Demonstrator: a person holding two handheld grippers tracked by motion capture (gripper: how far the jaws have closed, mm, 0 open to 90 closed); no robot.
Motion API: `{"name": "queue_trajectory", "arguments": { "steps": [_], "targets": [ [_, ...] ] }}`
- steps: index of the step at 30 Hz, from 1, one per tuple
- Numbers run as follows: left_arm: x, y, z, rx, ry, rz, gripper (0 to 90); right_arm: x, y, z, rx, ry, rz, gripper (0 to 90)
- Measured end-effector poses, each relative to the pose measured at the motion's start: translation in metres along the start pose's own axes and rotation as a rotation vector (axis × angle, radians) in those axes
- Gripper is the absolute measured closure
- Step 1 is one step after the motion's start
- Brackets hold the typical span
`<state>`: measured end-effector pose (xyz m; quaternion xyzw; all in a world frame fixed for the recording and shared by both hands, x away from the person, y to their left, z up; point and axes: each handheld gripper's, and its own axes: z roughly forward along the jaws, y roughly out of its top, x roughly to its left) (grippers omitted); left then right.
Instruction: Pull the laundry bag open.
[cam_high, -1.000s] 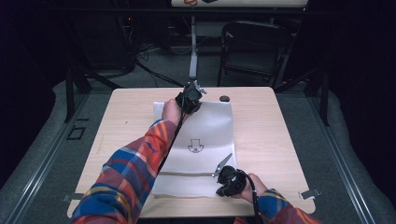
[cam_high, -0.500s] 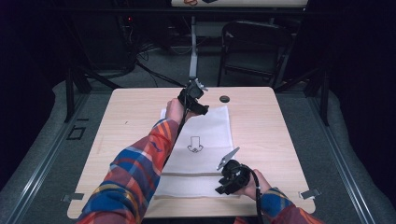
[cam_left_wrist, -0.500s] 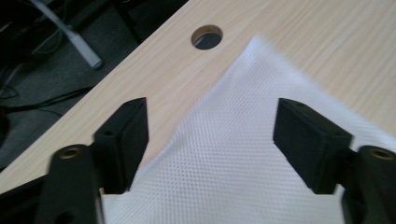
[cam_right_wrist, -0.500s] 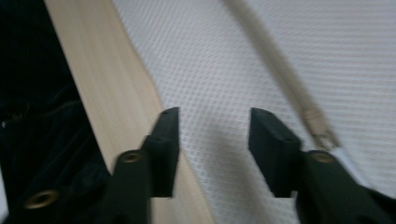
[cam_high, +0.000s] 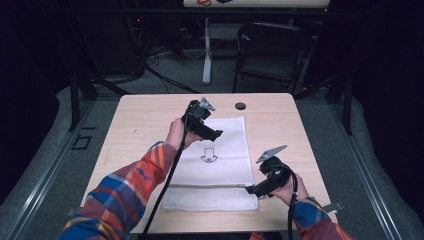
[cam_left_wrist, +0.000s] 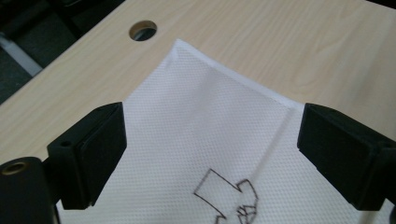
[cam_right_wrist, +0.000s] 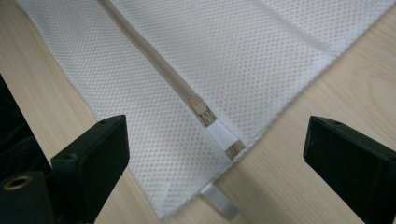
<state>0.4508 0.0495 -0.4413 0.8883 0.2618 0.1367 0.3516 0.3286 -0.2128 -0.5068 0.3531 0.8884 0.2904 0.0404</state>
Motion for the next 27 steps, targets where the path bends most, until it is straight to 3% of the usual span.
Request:
{"name": "queue_trajectory", "arguments": {
  "steps": [11,14,16,20,25,27],
  "targets": [
    [-0.034,-0.022,-0.003,-0.002,-0.068,0.067,9.0,-0.007,-0.006,-0.004,-0.016,-0.035,0.015,19.4],
    [-0.044,-0.032,0.001,-0.013,-0.094,0.064,11.8,-0.007,-0.008,-0.003,-0.019,-0.049,0.026,25.8],
    [-0.052,-0.038,0.004,-0.019,-0.116,0.067,14.2,-0.009,-0.008,-0.003,-0.017,-0.050,0.027,28.7],
    [-0.073,-0.048,0.016,-0.016,-0.167,0.088,17.1,-0.007,-0.008,0.000,-0.014,-0.060,0.020,43.6],
    [-0.094,-0.060,0.036,0.030,-0.248,0.106,25.6,-0.004,-0.008,0.002,-0.002,-0.064,-0.005,60.3],
    [-0.101,-0.065,0.045,0.048,-0.258,0.120,27.4,-0.003,-0.008,0.003,-0.007,-0.062,-0.005,62.6]
  ]
}}
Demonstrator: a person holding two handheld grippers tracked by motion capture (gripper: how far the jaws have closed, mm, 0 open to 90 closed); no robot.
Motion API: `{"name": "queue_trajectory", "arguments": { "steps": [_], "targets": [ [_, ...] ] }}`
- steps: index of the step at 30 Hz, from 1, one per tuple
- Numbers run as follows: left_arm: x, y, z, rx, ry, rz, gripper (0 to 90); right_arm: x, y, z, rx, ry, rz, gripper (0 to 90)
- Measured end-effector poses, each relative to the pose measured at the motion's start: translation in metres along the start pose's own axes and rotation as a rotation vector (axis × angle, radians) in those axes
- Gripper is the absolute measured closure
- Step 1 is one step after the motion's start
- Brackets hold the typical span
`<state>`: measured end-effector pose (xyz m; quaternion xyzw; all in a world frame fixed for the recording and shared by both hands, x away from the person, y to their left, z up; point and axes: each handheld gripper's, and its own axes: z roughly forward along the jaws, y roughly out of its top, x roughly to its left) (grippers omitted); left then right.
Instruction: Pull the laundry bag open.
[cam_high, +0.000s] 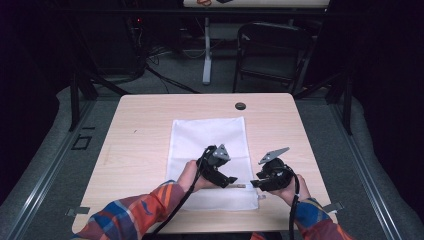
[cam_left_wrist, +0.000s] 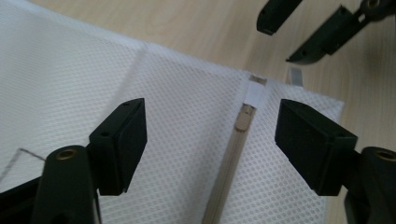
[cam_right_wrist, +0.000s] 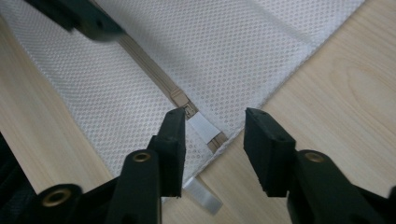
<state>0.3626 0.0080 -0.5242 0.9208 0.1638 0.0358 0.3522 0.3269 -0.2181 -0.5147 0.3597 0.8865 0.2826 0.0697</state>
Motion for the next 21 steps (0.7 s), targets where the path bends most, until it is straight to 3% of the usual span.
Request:
{"name": "queue_trajectory", "arguments": {
  "steps": [3,11,12,16,17,20,21],
  "targets": [
    [-0.004,-0.004,0.009,0.014,-0.038,0.004,38.0,0.001,0.001,0.005,0.016,0.008,-0.014,74.3],
    [-0.010,-0.006,0.022,0.017,-0.093,0.024,52.3,0.005,0.003,0.017,0.057,0.020,-0.044,87.5],
    [-0.010,-0.005,0.022,0.030,-0.081,0.032,52.3,0.005,0.003,0.017,0.057,0.020,-0.044,87.5],
    [-0.010,-0.006,0.031,0.043,-0.103,0.046,59.2,0.006,0.004,0.025,0.076,0.012,-0.059,90.0],
    [-0.010,-0.005,0.033,0.055,-0.089,0.054,60.4,0.005,0.004,0.026,0.079,0.009,-0.058,90.0],
    [-0.011,-0.006,0.039,0.054,-0.114,0.061,65.6,0.004,0.005,0.032,0.070,0.013,-0.041,90.0],
    [-0.012,-0.005,0.041,0.071,-0.103,0.070,65.8,0.003,0.005,0.032,0.092,0.009,-0.053,90.0]
  ]
}}
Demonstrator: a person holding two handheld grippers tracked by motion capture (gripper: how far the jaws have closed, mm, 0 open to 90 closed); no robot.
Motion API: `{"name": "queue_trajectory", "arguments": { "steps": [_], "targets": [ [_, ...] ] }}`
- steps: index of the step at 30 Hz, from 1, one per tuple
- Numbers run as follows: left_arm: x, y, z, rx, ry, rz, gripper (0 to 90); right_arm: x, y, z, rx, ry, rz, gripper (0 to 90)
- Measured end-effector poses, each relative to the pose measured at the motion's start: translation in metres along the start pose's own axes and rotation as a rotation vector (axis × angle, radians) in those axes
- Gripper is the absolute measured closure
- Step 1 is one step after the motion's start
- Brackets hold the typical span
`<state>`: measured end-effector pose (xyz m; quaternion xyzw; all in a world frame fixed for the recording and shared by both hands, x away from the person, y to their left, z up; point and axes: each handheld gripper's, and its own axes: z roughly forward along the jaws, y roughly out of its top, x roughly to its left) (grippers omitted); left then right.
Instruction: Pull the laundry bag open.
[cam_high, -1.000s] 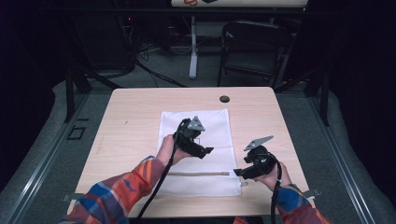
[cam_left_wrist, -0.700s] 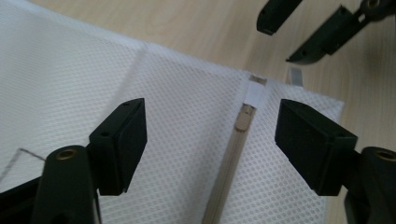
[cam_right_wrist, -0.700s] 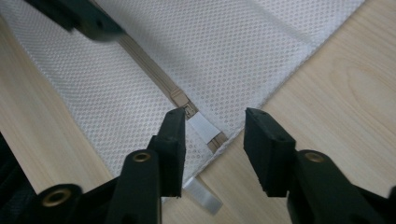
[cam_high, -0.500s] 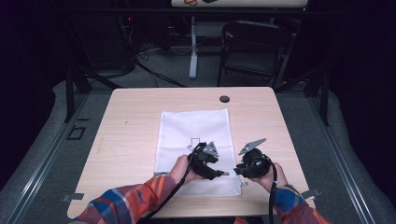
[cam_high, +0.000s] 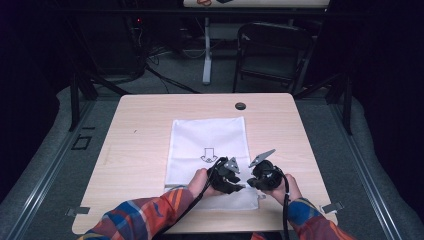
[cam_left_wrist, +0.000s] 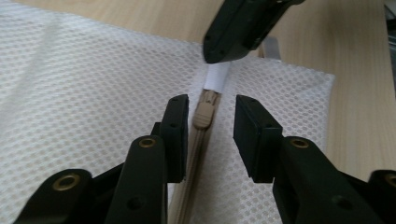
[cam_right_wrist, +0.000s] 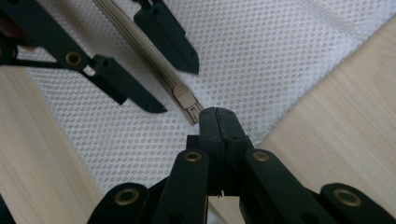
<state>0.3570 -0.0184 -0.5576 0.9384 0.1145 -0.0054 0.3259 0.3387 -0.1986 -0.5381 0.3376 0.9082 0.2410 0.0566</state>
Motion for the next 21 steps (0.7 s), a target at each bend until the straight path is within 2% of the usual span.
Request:
{"name": "queue_trajectory", "arguments": {
  "steps": [2,5,6,7,8,10,11,14,16,19,20,21],
  "targets": [
    [-0.001,0.000,0.003,0.011,-0.013,0.002,68.4,-0.002,0.000,0.004,0.011,0.017,0.001,90.0],
    [0.000,0.000,0.008,0.015,-0.009,0.002,70.6,-0.001,-0.001,0.012,0.026,0.011,0.008,90.0],
    [0.000,0.001,0.007,0.034,0.003,0.005,71.9,-0.001,-0.001,0.013,0.026,0.013,0.013,90.0],
    [0.001,0.000,0.009,0.018,-0.010,0.001,73.7,-0.001,-0.002,0.015,0.011,0.010,0.027,90.0],
    [0.001,0.000,0.010,0.016,-0.006,0.002,75.2,-0.001,-0.002,0.016,0.006,0.019,0.035,90.0],
    [0.001,0.000,0.011,0.018,-0.008,0.004,77.7,-0.003,-0.002,0.016,0.037,0.023,0.019,90.0],
    [0.000,0.000,0.012,0.023,0.007,0.011,78.7,-0.001,-0.003,0.018,0.012,0.024,0.041,90.0],
    [-0.001,0.001,0.012,0.017,0.012,0.025,80.7,-0.001,-0.003,0.018,0.007,0.021,0.044,90.0],
    [-0.001,0.001,0.011,0.022,0.007,0.020,81.1,-0.001,-0.003,0.018,0.007,0.018,0.046,90.0],
    [-0.001,0.001,0.010,0.025,0.008,0.019,81.3,-0.002,-0.004,0.016,0.031,0.011,0.022,90.0],
    [-0.001,0.001,0.010,0.022,0.014,0.023,81.4,-0.002,-0.004,0.016,0.029,0.013,0.028,90.0],
    [-0.001,0.002,0.010,0.022,0.017,0.027,81.4,-0.002,-0.005,0.018,0.001,0.024,0.057,90.0]
  ]
}}
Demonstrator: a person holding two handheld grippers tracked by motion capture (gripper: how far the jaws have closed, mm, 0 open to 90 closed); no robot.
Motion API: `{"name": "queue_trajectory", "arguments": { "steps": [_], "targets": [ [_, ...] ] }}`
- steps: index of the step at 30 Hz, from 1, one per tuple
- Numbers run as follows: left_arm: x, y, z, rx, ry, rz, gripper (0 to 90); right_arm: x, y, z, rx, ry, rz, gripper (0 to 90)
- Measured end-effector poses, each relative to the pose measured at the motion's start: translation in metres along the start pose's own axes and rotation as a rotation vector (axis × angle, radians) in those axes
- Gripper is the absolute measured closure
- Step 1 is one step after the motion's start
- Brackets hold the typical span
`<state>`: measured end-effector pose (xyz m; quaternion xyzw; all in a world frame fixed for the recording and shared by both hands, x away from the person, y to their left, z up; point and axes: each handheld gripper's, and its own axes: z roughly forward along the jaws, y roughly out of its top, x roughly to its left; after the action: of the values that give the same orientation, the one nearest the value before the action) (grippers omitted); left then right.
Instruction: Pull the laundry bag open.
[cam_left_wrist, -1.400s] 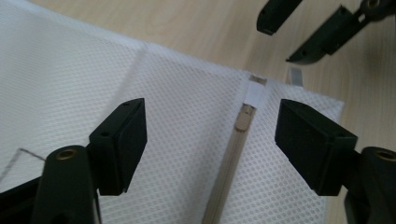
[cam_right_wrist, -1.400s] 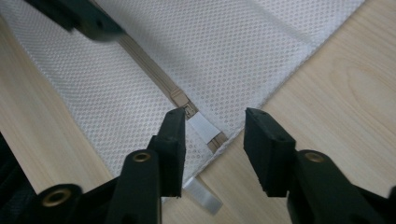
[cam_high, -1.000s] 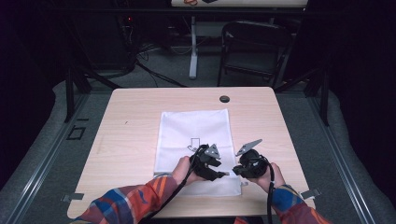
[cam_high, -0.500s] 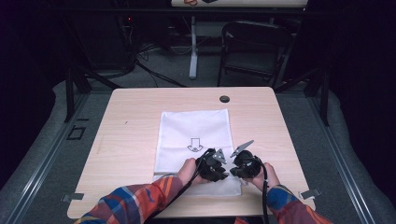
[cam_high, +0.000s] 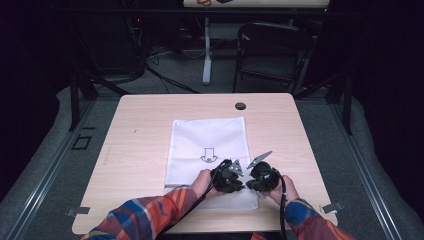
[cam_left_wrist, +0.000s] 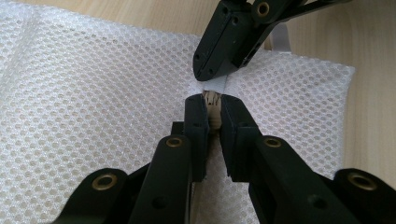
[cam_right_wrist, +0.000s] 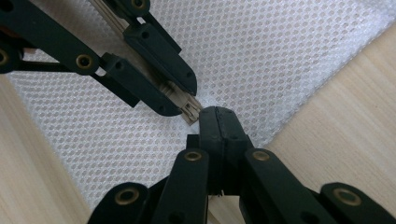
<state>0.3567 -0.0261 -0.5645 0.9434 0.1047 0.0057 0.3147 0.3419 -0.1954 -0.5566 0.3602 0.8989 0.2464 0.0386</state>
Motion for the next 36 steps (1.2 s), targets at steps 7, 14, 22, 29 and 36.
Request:
{"name": "queue_trajectory", "arguments": {
  "steps": [7,14,22,29,36],
  "targets": [
    [-0.001,0.000,-0.001,0.005,0.002,0.007,81.6,0.000,0.000,0.000,0.010,-0.009,-0.001,90.0],
    [0.000,-0.001,-0.004,-0.001,0.003,0.006,81.7,-0.001,0.000,-0.001,0.011,-0.005,0.010,90.0],
    [0.001,-0.004,-0.006,0.001,-0.004,-0.002,81.7,-0.002,0.001,-0.002,0.048,-0.009,-0.004,90.0],
    [0.004,-0.009,-0.011,-0.001,-0.008,-0.005,81.7,-0.002,0.000,-0.002,0.045,-0.006,0.000,90.0],
    [0.006,-0.015,-0.017,0.006,-0.011,-0.010,81.6,-0.002,0.000,-0.002,0.042,-0.002,0.007,90.0]
  ]
}}
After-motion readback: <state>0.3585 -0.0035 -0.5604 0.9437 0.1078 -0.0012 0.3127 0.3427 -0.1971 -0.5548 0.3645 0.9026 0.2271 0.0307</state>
